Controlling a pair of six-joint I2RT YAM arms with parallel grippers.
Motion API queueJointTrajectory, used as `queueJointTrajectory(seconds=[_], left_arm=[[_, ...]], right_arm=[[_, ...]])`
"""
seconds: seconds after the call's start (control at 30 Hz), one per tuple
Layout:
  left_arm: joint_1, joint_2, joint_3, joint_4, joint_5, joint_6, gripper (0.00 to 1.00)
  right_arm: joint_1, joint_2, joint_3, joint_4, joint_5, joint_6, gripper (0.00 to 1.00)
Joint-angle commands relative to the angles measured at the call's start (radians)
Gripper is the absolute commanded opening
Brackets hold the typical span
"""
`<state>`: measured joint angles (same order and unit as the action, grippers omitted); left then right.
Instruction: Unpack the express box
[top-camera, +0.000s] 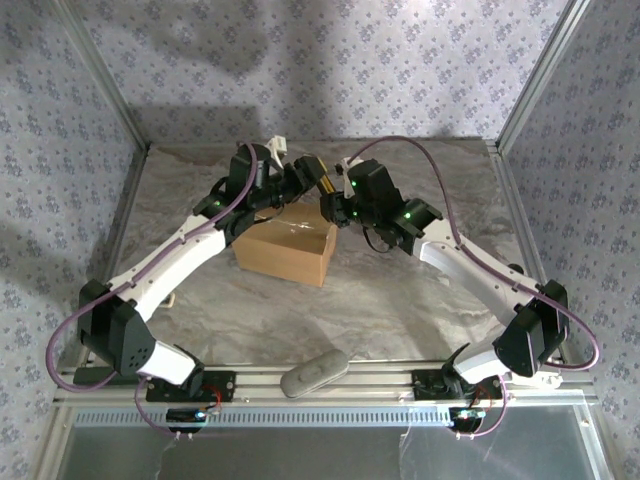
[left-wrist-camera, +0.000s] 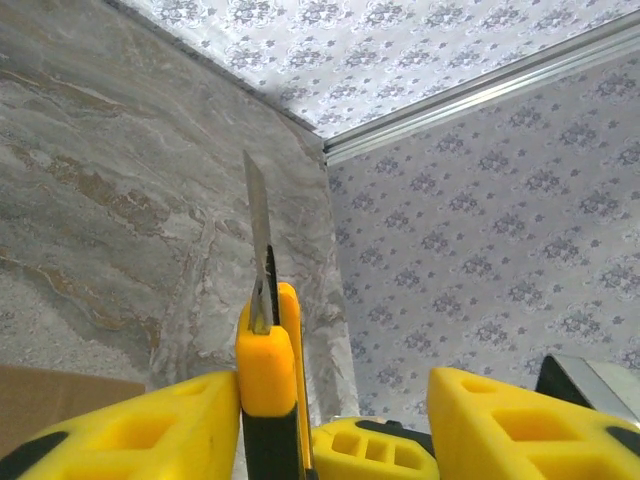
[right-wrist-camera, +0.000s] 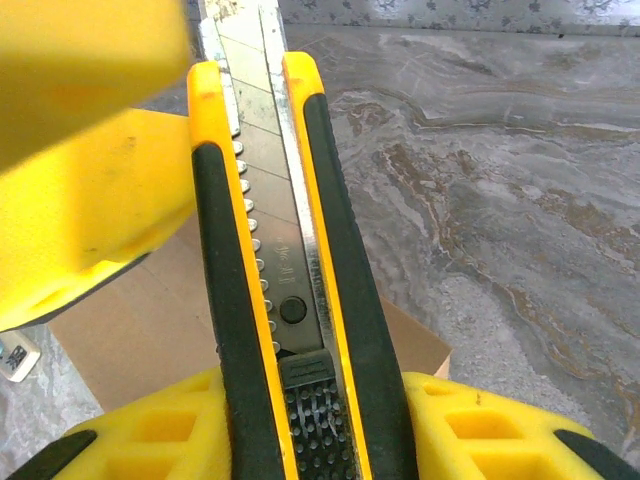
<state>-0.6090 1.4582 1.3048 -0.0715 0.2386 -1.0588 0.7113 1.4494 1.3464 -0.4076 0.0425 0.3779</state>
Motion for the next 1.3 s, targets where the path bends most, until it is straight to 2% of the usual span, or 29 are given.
queueJointTrajectory(seconds=[0.0,0.37,0.6,0.77,0.93,1.1,1.27], left_arm=[[-0.003,-0.034,0.022,0.022,0.008,-0.021,0.57],[0.004,-0.09,-0.012,-0.062,-0.032,0.005,0.63],[0.078,-0.174,-0.096,-0.163,-0.038,0.032,0.61],[0.12,-0.27,-0.171,-0.315,-0.046,0.135,0.51],[0.129,-0.43,-0.302,-0.43,-0.045,0.214,0.42],[0.132,-0.593,-0.448,-0.447,-0.05,0.183,0.34],[0.132,-0.605,-0.519,-0.421,-0.006,0.12,0.25]], right_arm=[[-0.006,0.009,0.042,-0.026,0.037,0.025,0.0],[-0.047,0.003,0.042,-0.074,0.072,0.069,0.0],[-0.094,-0.009,0.018,-0.101,0.099,0.058,0.0],[-0.159,-0.019,-0.013,-0.083,0.077,0.04,0.0],[-0.215,-0.003,-0.047,-0.026,0.058,0.023,0.0],[-0.248,0.07,-0.029,0.004,0.072,0.009,0.0],[-0.267,0.122,-0.012,0.036,0.053,0.009,0.0]])
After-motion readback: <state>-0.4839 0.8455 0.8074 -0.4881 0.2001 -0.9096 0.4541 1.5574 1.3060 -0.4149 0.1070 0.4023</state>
